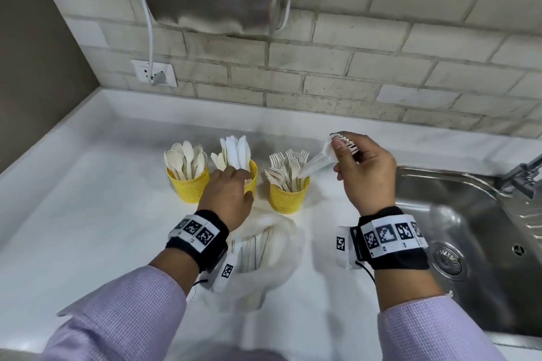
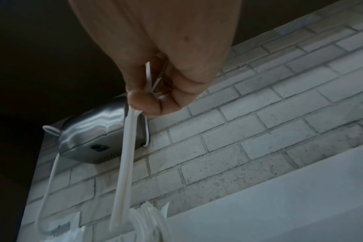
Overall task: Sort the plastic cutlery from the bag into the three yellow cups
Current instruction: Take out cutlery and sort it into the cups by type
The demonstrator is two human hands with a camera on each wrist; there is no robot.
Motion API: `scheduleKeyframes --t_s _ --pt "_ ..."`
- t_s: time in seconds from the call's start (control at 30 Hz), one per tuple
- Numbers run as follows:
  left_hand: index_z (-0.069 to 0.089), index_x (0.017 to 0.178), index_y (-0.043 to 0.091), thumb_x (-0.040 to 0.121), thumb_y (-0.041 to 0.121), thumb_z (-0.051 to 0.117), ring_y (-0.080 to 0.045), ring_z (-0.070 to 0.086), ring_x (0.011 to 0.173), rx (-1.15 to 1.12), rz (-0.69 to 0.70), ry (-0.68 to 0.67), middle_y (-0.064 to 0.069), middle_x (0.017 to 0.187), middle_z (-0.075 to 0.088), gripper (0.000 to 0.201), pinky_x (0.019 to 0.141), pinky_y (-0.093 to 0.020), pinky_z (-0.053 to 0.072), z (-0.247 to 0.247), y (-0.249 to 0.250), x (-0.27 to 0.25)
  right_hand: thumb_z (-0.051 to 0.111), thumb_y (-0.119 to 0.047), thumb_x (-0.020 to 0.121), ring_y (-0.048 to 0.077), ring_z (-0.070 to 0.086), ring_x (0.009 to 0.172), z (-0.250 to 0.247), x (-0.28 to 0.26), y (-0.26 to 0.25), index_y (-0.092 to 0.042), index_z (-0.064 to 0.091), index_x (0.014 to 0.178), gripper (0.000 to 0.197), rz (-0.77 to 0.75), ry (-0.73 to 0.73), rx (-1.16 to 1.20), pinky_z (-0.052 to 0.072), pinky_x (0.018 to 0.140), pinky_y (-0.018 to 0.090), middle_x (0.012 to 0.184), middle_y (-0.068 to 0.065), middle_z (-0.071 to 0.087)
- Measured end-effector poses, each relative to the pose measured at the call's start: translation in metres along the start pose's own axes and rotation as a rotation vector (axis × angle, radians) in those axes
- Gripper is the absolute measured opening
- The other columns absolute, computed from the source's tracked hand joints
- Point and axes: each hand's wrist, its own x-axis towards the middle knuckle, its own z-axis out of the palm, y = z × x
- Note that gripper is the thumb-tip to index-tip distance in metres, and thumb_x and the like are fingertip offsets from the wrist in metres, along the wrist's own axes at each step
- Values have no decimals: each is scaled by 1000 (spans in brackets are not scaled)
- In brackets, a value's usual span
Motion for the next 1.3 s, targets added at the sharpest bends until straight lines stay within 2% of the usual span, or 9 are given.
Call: scheduleKeyframes --t_s 0.13,0.33,0.57,0.67,0.77,0.97,1.1,1.2,1.3 --pt "73 110 15 87 15 67 -37 57 91 82 23 63 -8 99 72 24 83 -45 50 11 -6 9 69 -17 96 17 68 66 23 9 22 -21 77 103 11 -90 -96 -143 53 68 29 95 -11 71" --pt "75 100 17 85 10 66 -35 57 83 51 32 109 -3 89 72 19 74 -46 53 11 -11 11 67 -21 90 38 48 105 56 -13 60 -17 74 106 18 -222 -273 -737 48 87 46 123 12 54" --pt "74 100 20 86 16 58 -32 59 82 33 39 110 0 89 73 21 80 -45 50 11 -16 10 43 -44 98 32 12 156 73 -12 46 -12 34 155 67 -220 -306 -701 16 123 49 168 14 16" --pt "75 98 18 86 14 60 -32 59 82 19 29 124 -1 88 73 20 80 -44 50 10 -14 8 22 -50 104 26 -2 159 84 -17 51 -8 18 161 71 -180 -552 -918 3 126 56 172 11 6" --pt "76 97 17 84 10 65 -33 58 83 3 36 129 -2 87 73 18 81 -44 51 7 -13 6 17 -54 103 25 -2 159 85 -21 52 -9 16 162 74 -171 -587 -914 0 126 57 172 10 6" --pt "79 96 15 81 5 74 -32 58 86 -33 54 135 -6 91 71 18 86 -37 46 -1 -14 3 60 -61 82 29 6 157 70 -28 58 -27 10 162 100 51 -433 -463 17 126 48 171 8 1" --pt "79 95 15 82 3 74 -33 60 85 -29 75 107 -8 90 71 18 84 -35 44 -6 -14 3 79 -39 81 23 36 145 71 -38 75 -34 7 162 109 172 -485 -281 36 114 32 159 6 25" --pt "78 101 18 85 10 72 -33 59 90 -47 48 93 -6 95 69 19 88 -39 49 -14 -14 -2 79 -33 83 17 36 144 66 -42 77 -37 3 161 109 172 -475 -254 31 109 24 159 3 28" --pt "75 106 20 88 15 72 -28 59 89 -113 47 167 -1 93 66 19 82 -36 50 -32 -9 -15 76 -36 83 19 24 151 60 -49 71 -30 9 162 103 92 -353 -266 24 120 33 164 4 23"
